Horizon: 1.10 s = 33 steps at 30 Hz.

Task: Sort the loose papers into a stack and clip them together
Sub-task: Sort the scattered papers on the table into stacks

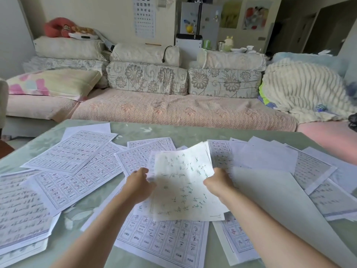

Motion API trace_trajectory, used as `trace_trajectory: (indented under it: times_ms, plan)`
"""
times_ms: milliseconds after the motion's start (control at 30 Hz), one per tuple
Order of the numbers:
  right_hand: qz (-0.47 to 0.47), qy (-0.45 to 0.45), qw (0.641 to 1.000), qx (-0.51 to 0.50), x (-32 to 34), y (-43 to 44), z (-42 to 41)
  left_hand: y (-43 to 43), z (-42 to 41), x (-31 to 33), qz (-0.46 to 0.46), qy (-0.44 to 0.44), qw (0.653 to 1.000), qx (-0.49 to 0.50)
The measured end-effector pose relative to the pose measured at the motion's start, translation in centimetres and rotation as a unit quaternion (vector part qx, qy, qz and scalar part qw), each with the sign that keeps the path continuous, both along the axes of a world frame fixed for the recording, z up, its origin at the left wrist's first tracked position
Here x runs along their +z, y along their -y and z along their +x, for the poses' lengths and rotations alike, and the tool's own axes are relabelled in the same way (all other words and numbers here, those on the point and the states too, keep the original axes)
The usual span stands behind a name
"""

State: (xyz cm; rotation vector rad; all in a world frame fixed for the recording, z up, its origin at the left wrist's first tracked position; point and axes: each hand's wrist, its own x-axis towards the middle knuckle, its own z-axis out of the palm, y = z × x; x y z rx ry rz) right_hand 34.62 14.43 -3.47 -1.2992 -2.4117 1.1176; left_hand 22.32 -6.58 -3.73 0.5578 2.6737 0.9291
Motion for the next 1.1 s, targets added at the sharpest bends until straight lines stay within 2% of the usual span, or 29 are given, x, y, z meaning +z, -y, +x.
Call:
trace_trajectory:
  times_ms: [67,133,267,400,500,600,700,800,967,1100]
  plan:
    - [0.019,0.036,0.999,0.003,-0.1,0.2,-0.6,-0.7,0.0,0.0,-0.017,0.003,0.999,0.028]
    - [0.014,0.046,0.999,0.000,0.0,0.4,-1.4,-1.5,0.1,0.2,0.010,0.047,0.997,0.061]
    - [-0.096,-0.009,0.995,-0.016,0.6,0.5,-2.1,-2.3,0.1,0.7,0.086,0.137,0.981,0.105]
    - [-0.129,-0.035,0.990,-0.054,0.7,-0.3,-1.5,-2.3,-0.3,0.8,0.097,0.144,0.979,0.112]
    - [-0.137,-0.015,0.990,-0.029,0.5,-0.6,-1.2,-1.9,-0.6,0.7,0.101,0.142,0.979,0.101]
    - [-0.113,-0.034,0.993,-0.009,0.6,-0.7,-1.1,-0.9,-1.2,0.7,0.070,0.094,0.989,0.088]
    - [-0.066,-0.087,0.994,0.016,1.1,-1.1,-1.4,0.7,-2.3,0.5,-0.054,-0.038,0.992,0.108]
    - [-0.043,-0.109,0.991,0.062,1.6,-1.3,-2.5,2.1,-4.2,0.3,-0.091,-0.047,0.985,0.142]
    - [0.003,-0.107,0.987,0.117,1.7,0.0,-6.3,2.4,-7.1,1.3,0.074,0.050,0.974,0.209]
    - [0.065,-0.022,0.987,0.147,1.1,1.5,-10.8,2.4,-9.0,1.0,0.206,0.116,0.941,0.240]
